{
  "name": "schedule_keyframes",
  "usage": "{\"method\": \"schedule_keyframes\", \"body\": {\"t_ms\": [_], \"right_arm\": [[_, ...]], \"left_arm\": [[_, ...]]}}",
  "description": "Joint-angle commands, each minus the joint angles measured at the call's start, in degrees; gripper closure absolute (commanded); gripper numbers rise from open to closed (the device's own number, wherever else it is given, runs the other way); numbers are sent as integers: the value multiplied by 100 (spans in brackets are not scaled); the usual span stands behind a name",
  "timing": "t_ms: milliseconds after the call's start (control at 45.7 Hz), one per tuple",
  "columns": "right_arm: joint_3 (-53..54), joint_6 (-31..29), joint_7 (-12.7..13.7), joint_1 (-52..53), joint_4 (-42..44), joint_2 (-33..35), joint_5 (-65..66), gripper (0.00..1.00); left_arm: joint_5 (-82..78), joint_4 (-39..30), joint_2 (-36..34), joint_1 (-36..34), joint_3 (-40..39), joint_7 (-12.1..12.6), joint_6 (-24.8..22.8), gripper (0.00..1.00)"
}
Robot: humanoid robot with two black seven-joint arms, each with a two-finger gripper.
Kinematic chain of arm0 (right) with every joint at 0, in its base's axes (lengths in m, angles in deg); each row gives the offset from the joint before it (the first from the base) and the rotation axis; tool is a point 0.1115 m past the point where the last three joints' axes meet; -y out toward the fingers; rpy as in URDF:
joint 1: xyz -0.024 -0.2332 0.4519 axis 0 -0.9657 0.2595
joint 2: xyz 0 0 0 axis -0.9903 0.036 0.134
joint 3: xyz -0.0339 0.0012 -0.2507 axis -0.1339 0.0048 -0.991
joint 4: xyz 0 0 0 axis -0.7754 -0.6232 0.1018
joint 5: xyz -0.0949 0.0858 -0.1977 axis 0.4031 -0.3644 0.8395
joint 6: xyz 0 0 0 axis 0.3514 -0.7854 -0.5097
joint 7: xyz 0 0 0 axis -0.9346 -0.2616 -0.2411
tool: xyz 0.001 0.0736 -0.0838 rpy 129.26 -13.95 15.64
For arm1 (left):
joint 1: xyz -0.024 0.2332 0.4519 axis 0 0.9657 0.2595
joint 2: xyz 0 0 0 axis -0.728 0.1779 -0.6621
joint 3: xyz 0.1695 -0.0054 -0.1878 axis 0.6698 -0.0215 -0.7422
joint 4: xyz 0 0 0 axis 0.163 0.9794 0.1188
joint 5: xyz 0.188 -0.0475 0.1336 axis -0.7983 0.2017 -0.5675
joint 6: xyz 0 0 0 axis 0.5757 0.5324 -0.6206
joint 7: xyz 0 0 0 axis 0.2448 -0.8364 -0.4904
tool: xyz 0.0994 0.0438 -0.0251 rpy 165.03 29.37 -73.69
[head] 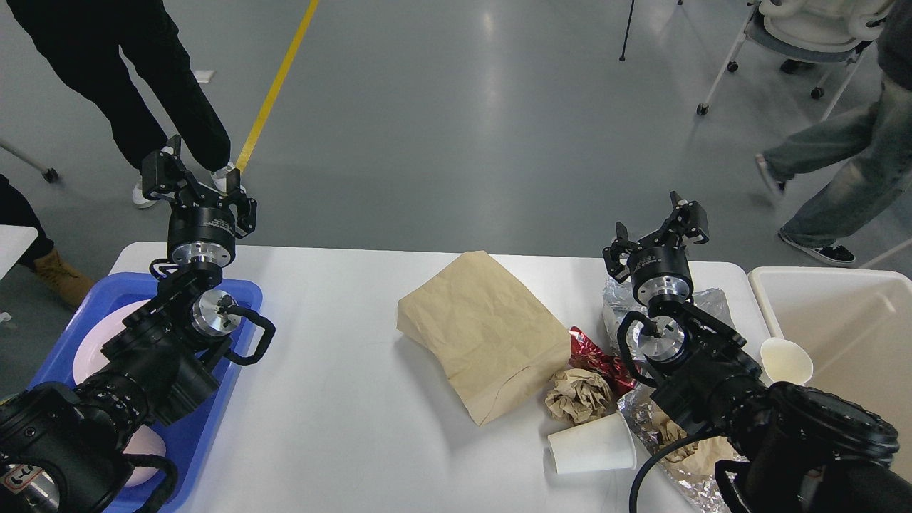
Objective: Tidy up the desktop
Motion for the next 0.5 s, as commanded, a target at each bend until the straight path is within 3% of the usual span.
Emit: {"method": "schedule_keyframes", "body": {"t_ms": [0,175,481], "right_arm": [[0,-9,0,0,-1,0,1,0],[-9,-9,0,-9,-1,0,1,0],[-9,-9,0,0,-1,0,1,0]], "left_arm": [[-4,0,-20,7,-9,1,0,3],[-31,70,-46,139,0,-16,-27,3],[-75,88,-230,209,61,-8,-606,3]]}}
